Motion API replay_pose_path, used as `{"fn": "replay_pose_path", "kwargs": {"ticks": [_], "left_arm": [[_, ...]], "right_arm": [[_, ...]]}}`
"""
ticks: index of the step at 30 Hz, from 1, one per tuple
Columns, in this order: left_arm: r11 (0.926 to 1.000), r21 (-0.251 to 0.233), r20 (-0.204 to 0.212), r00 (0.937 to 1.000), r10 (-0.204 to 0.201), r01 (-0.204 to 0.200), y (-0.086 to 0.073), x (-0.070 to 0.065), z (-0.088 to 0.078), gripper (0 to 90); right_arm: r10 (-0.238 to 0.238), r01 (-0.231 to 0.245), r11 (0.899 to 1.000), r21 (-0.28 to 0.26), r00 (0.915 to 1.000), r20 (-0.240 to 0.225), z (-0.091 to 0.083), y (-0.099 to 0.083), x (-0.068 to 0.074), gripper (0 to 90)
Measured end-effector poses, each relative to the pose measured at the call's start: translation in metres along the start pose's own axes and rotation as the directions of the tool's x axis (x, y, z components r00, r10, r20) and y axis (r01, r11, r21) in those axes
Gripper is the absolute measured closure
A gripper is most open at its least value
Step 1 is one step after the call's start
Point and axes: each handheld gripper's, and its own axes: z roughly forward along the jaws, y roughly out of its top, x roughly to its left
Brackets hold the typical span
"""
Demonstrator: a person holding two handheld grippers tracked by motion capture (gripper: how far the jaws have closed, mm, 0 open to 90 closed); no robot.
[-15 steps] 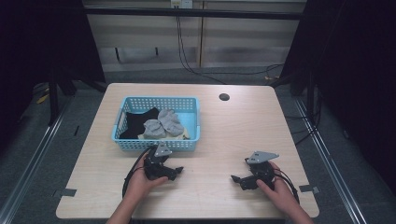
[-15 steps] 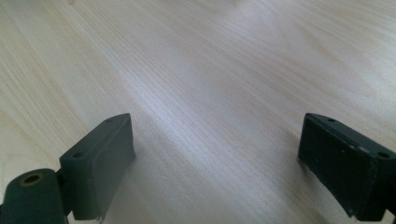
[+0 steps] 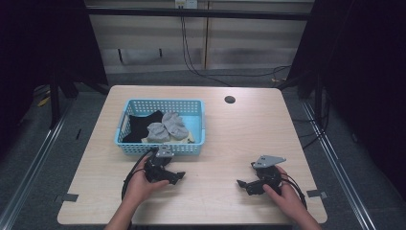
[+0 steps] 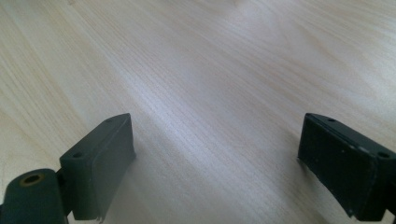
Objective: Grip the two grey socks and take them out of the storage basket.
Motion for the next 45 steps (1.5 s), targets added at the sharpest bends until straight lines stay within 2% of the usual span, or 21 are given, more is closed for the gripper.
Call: {"fn": "replay_pose_path", "kwargs": {"ticks": [3,5,11,15,17,20,24,29,32,38,43,45], "left_arm": [[0.9988,0.049,0.011,0.9999,-0.006,0.006,-0.001,0.001,-0.008,22.0],[0.9966,0.080,0.025,0.9996,0.013,-0.015,-0.001,0.002,-0.013,22.0],[0.9935,0.114,0.021,0.9998,0.004,-0.006,0.002,0.002,-0.024,22.0],[0.9936,0.113,0.027,0.9996,-0.011,0.008,0.006,0.003,-0.031,22.0],[0.9906,0.135,0.029,0.9992,-0.026,0.022,0.011,0.004,-0.037,22.0],[0.9875,0.157,0.028,0.9994,-0.020,0.015,0.016,0.007,-0.044,22.0],[0.9819,0.188,0.030,0.9991,-0.031,0.024,0.023,0.011,-0.052,21.9],[0.9765,0.209,0.029,0.9977,-0.061,0.054,0.028,0.016,-0.059,22.0],[0.9671,0.245,0.028,0.9965,-0.078,0.069,0.032,0.021,-0.065,21.6],[0.9547,0.285,0.036,0.9942,-0.101,0.087,0.041,0.027,-0.073,21.4],[0.9526,0.289,0.030,0.9937,-0.108,0.095,0.050,0.032,-0.081,21.2],[0.9539,0.283,0.030,0.9930,-0.114,0.101,0.057,0.036,-0.087,21.3]], "right_arm": [[0.000,0.000,1.000,0.000,1.0000,0.000,0.000,0.000,0.000,10.1],[0.000,0.000,1.000,0.000,1.0000,0.000,0.000,0.000,0.000,10.1],[0.001,-0.001,1.000,0.000,1.0000,-0.001,0.000,0.000,0.000,10.1],[0.001,-0.001,1.000,0.000,1.0000,-0.001,0.000,0.000,0.000,10.1],[0.001,-0.001,1.000,0.000,1.0000,-0.001,0.000,0.000,0.000,10.1],[0.000,0.000,1.000,0.000,1.0000,-0.001,0.000,0.000,0.000,10.1],[-0.001,0.001,1.000,0.001,1.0000,0.000,0.000,0.000,0.000,10.0],[-0.001,0.001,1.000,0.001,1.0000,0.000,0.000,0.000,0.000,10.0],[-0.001,0.001,1.000,0.001,1.0000,0.000,0.000,0.000,0.000,10.0],[-0.001,0.001,1.000,0.001,1.0000,0.000,0.000,0.000,0.000,10.1],[-0.002,0.002,1.000,0.001,1.0000,-0.001,0.000,0.000,0.000,10.1],[-0.003,0.003,1.000,0.001,1.0000,-0.001,0.000,0.000,0.000,10.0]]}}
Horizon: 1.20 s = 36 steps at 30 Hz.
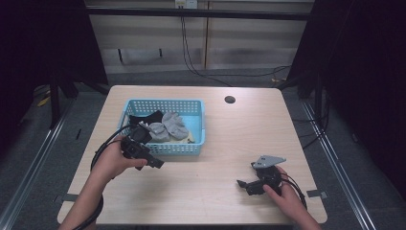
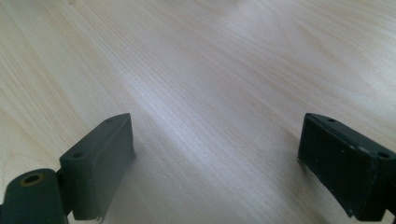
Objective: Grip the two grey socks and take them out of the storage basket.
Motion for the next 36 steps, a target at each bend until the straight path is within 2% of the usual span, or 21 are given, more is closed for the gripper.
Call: {"fn": "replay_pose_path", "kwargs": {"ticks": [4,9,10,13,15,17,22,23,28,29,31,36], "left_arm": [[0.9999,-0.011,-0.006,0.9999,-0.009,0.009,0.007,0.004,-0.009,21.3],[0.9990,-0.019,-0.025,0.9988,-0.041,0.041,0.017,0.013,-0.018,21.3],[0.9990,-0.019,-0.025,0.9988,-0.041,0.041,0.017,0.013,-0.018,21.3],[0.9960,-0.043,-0.025,0.9965,-0.079,0.078,0.023,0.021,-0.018,21.7],[0.9953,-0.041,-0.041,0.9951,-0.090,0.088,0.026,0.026,-0.017,21.6],[0.9936,-0.042,-0.035,0.9938,-0.106,0.104,0.028,0.030,-0.015,21.6],[0.9934,-0.060,-0.048,0.9938,-0.101,0.098,0.033,0.039,-0.010,21.0],[0.9905,-0.068,-0.043,0.9915,-0.123,0.120,0.035,0.044,-0.008,21.1],[0.9866,-0.074,-0.061,0.9868,-0.150,0.146,0.039,0.054,-0.003,21.1],[0.9831,-0.085,-0.082,0.9822,-0.169,0.162,0.040,0.060,-0.001,21.2],[0.9793,-0.099,-0.089,0.9785,-0.186,0.177,0.041,0.064,0.003,22.3],[0.9775,-0.081,-0.112,0.9728,-0.203,0.195,0.042,0.075,0.012,23.0]], "right_arm": [[0.000,0.000,1.000,-0.001,1.0000,0.000,0.000,0.000,0.000,10.1],[0.000,0.000,1.000,0.000,1.0000,0.000,0.000,0.000,0.000,10.1],[0.000,0.000,1.000,0.000,1.0000,0.000,0.000,0.000,0.000,10.1],[0.000,0.000,1.000,0.000,1.0000,0.000,0.000,0.000,0.000,10.1],[0.000,0.000,1.000,0.000,1.0000,0.000,0.000,0.000,0.000,10.1],[0.000,0.000,1.000,0.000,1.0000,0.000,0.000,0.000,0.000,10.1],[-0.001,0.001,1.000,0.000,1.0000,0.001,0.000,0.000,0.000,10.1],[-0.001,0.001,1.000,0.001,1.0000,0.002,0.000,0.000,0.000,10.1],[-0.001,0.001,1.000,0.001,1.0000,0.003,0.000,0.000,0.000,10.1],[-0.001,0.001,1.000,0.001,1.0000,0.003,0.000,0.000,0.000,10.1],[-0.001,0.001,1.000,0.001,1.0000,0.002,0.000,0.000,0.000,10.1],[-0.001,0.001,1.000,0.000,1.0000,0.001,0.000,0.000,0.000,10.0]]}}
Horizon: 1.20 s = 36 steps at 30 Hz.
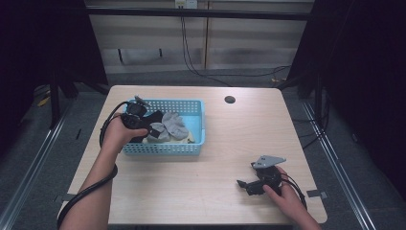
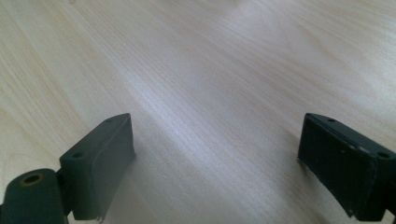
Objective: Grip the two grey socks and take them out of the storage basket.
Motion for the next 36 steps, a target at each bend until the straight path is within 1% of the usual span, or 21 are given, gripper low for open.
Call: {"fn": "replay_pose_path", "kwargs": {"ticks": [4,6,7,8,10,11,13,16,17,18,22,23,24,25,26,27,29,30,32,33,36], "left_arm": [[0.9995,0.000,-0.021,0.9993,-0.032,0.032,0.002,0.006,0.007,23.8],[0.9995,0.004,-0.023,0.9992,-0.031,0.031,0.003,0.008,0.009,24.3],[0.9988,0.002,-0.034,0.9982,-0.049,0.049,0.003,0.009,0.012,24.3],[0.9983,0.016,-0.039,0.9977,-0.055,0.056,0.004,0.010,0.015,24.9],[0.9983,0.020,-0.040,0.9977,-0.054,0.055,0.004,0.011,0.017,25.8],[0.9973,0.026,-0.033,0.9971,-0.068,0.069,0.004,0.011,0.021,26.2],[0.9965,0.026,-0.039,0.9962,-0.078,0.079,0.004,0.012,0.025,27.2],[0.9956,0.046,-0.043,0.9958,-0.080,0.082,0.003,0.014,0.029,29.5],[0.9947,0.043,-0.049,0.9946,-0.091,0.093,0.002,0.014,0.032,30.5],[0.9951,0.047,-0.052,0.9951,-0.084,0.086,0.002,0.015,0.034,32.7],[0.9943,0.056,-0.064,0.9941,-0.088,0.091,0.002,0.016,0.037,41.6],[0.9935,0.082,-0.071,0.9948,-0.074,0.079,0.003,0.016,0.041,43.1],[0.9934,0.092,-0.074,0.9953,-0.063,0.070,0.004,0.016,0.042,43.2],[0.9929,0.096,-0.079,0.9949,-0.063,0.070,0.004,0.016,0.044,46.2],[0.9914,0.113,-0.071,0.9957,-0.059,0.066,0.005,0.015,0.046,49.6],[0.9914,0.113,-0.071,0.9957,-0.059,0.066,0.005,0.015,0.046,52.7],[0.9901,0.119,-0.071,0.9953,-0.067,0.075,0.006,0.014,0.047,65.3],[0.9880,0.133,-0.076,0.9947,-0.069,0.079,0.007,0.013,0.048,65.3],[0.9826,0.177,-0.084,0.9956,-0.041,0.055,0.010,0.011,0.048,78.2],[0.9840,0.170,-0.080,0.9960,-0.040,0.053,0.011,0.010,0.045,84.4],[0.9876,0.147,-0.059,0.9971,-0.048,0.056,0.014,0.010,0.038,86.2]], "right_arm": [[0.000,0.000,1.000,0.001,1.0000,0.002,0.000,0.000,0.000,10.1],[0.000,0.000,1.000,-0.001,1.0000,-0.001,0.000,0.000,0.000,10.1],[0.000,0.000,1.000,0.001,1.0000,0.002,0.000,0.000,0.000,10.1],[-0.001,0.001,1.000,0.001,1.0000,0.002,0.000,0.000,0.000,10.1],[0.000,0.000,1.000,0.001,1.0000,0.002,0.000,0.000,0.000,10.1],[0.000,0.000,1.000,0.001,1.0000,0.002,0.000,0.000,0.000,10.1],[0.000,0.000,1.000,0.000,1.0000,-0.001,0.000,0.000,0.000,10.1],[-0.001,0.001,1.000,0.001,1.0000,0.002,0.000,0.000,0.000,10.1],[0.000,0.000,1.000,-0.001,1.0000,-0.001,0.000,0.000,0.000,10.1],[-0.001,0.001,1.000,0.001,1.0000,0.002,0.000,0.000,0.000,10.1],[-0.001,0.001,1.000,0.001,1.0000,0.001,0.000,0.000,0.000,10.0],[-0.001,0.001,1.000,0.001,1.0000,0.001,0.000,0.000,0.000,10.1],[0.000,0.000,1.000,-0.001,1.0000,-0.001,0.000,0.000,0.000,10.1],[0.000,0.000,1.000,0.000,1.0000,0.000,0.000,0.000,0.000,10.1],[0.000,0.000,1.000,-0.001,1.0000,-0.002,0.000,0.000,0.000,10.1],[0.000,0.000,1.000,-0.001,1.0000,-0.002,0.000,0.000,0.000,10.1],[0.000,0.000,1.000,-0.001,1.0000,-0.001,0.000,0.000,0.000,10.1],[0.000,0.000,1.000,-0.001,1.0000,-0.001,0.000,0.000,0.000,10.1],[0.000,0.000,1.000,-0.001,1.0000,-0.001,0.000,0.000,0.000,10.1],[-0.001,0.001,1.000,-0.001,1.0000,-0.002,0.000,0.000,0.000,10.1],[-0.001,0.001,1.000,-0.001,1.0000,-0.002,0.000,0.000,0.000,10.1]]}}
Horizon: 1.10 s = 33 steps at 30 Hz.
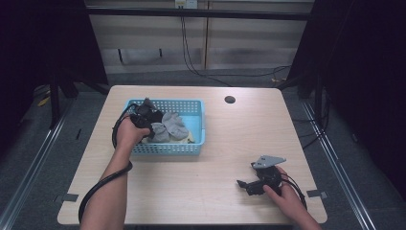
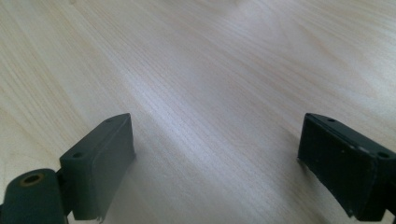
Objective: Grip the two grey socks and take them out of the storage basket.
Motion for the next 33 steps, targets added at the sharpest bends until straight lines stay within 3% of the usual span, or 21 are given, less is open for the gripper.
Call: {"fn": "replay_pose_path", "kwargs": {"ticks": [9,22,33], "left_arm": [[1.0000,-0.008,0.039,0.9992,-0.002,0.003,0.007,-0.003,-0.028,86.7],[0.9991,-0.041,0.046,0.9989,0.010,-0.008,0.021,-0.005,-0.064,86.7],[0.9992,-0.023,0.052,0.9980,0.035,-0.034,0.040,-0.015,-0.091,86.9]], "right_arm": [[0.003,-0.003,1.000,-0.001,1.0000,0.000,0.000,0.000,0.000,10.1],[0.001,-0.001,1.000,-0.002,1.0000,0.002,0.000,0.000,0.000,10.1],[0.001,-0.001,1.000,-0.001,1.0000,0.002,0.000,0.000,0.000,10.1]]}}
